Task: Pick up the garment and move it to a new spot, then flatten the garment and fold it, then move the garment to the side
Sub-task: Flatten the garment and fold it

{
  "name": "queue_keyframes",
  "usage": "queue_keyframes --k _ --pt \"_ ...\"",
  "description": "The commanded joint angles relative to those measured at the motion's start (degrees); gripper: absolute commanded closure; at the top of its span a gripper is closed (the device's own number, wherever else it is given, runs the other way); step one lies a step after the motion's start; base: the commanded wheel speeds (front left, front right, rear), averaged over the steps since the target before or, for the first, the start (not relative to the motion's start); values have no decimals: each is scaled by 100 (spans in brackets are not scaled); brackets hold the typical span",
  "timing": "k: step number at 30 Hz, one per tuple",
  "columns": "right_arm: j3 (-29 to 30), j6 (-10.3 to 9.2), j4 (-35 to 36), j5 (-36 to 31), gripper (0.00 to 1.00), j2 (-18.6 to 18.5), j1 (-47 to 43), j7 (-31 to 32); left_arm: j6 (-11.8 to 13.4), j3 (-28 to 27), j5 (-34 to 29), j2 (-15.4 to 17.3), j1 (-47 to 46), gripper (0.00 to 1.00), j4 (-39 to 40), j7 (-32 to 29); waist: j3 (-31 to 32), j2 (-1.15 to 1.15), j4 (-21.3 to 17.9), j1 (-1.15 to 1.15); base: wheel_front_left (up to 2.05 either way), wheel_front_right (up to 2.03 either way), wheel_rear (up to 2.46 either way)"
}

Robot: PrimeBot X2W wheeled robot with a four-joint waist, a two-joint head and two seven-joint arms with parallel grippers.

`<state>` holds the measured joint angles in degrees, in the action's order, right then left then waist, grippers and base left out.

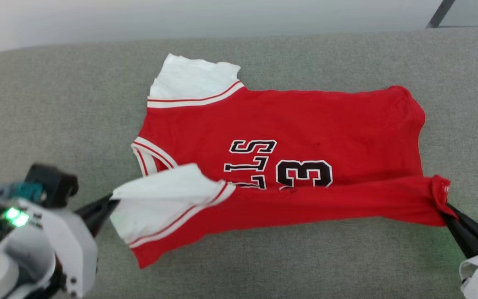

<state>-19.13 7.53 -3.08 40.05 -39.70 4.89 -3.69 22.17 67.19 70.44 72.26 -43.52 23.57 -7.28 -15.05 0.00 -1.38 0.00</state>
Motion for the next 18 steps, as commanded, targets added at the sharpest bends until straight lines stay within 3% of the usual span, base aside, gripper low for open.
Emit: queue_keyframes --k 1,11,18 --pt "91 -8 5 -75 100 51 62 82 -120 -17 -64 -83 -129 100 -121 -77 -66 0 -19 0 0 0 0" --pt "587 -8 135 -448 100 526 274 986 -1260 57 -238 -997 -888 100 -1714 -735 -410 0 16 0 0 0 0" --pt "702 -8 269 -517 100 718 364 1489 -1776 156 0 -1561 -1017 100 -2671 -1012 -572 0 29 0 0 0 0"
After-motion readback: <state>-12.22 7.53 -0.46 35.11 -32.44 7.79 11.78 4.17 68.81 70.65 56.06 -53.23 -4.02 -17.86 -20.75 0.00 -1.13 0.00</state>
